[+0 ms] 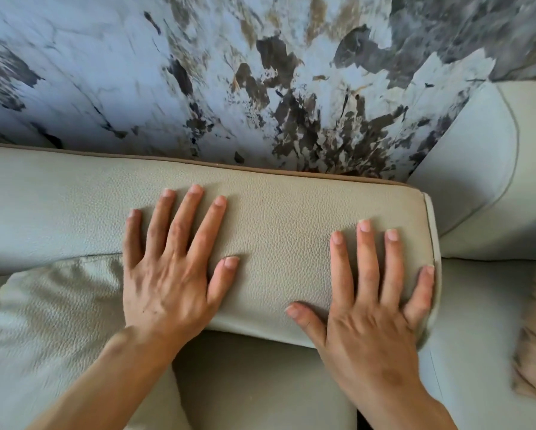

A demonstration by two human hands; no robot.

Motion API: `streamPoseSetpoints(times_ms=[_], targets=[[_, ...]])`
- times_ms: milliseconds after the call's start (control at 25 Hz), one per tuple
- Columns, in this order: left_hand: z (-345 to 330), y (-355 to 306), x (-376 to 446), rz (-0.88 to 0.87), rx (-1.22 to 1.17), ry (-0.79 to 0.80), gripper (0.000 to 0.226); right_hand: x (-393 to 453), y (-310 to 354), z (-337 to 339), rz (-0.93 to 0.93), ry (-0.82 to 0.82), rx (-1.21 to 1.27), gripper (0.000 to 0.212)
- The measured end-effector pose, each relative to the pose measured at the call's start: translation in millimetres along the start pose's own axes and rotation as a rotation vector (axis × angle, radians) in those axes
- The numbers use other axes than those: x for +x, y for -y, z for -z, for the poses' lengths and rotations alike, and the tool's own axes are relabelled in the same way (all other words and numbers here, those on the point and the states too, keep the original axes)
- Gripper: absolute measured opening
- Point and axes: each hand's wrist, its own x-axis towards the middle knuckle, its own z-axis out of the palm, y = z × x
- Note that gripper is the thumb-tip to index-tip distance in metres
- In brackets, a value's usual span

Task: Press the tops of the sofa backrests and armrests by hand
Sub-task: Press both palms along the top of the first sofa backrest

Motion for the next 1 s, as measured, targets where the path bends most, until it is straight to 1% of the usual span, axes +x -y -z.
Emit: streamPoseSetpoints(times_ms=[80, 160, 640, 1000], targets=[[-8, 1, 8, 0.004, 0.008, -0.047, 0.064, 11, -2, -5, 0.007, -0.02, -0.008, 0.091], [-15, 0, 20, 0.02, 0.011, -0.061, 0.065, 26, -5, -10, 0.016, -0.02, -0.007, 0.09], [-56, -4, 100, 0.108, 0.022, -0.083, 0.064, 129, -30, -43, 0.073, -0.029, 0.01, 0.085], [-83, -4, 147, 0.19, -0.008, -0.093, 0.065, 190, -38, -65, 0.113, -0.058, -0.001, 0.086]])
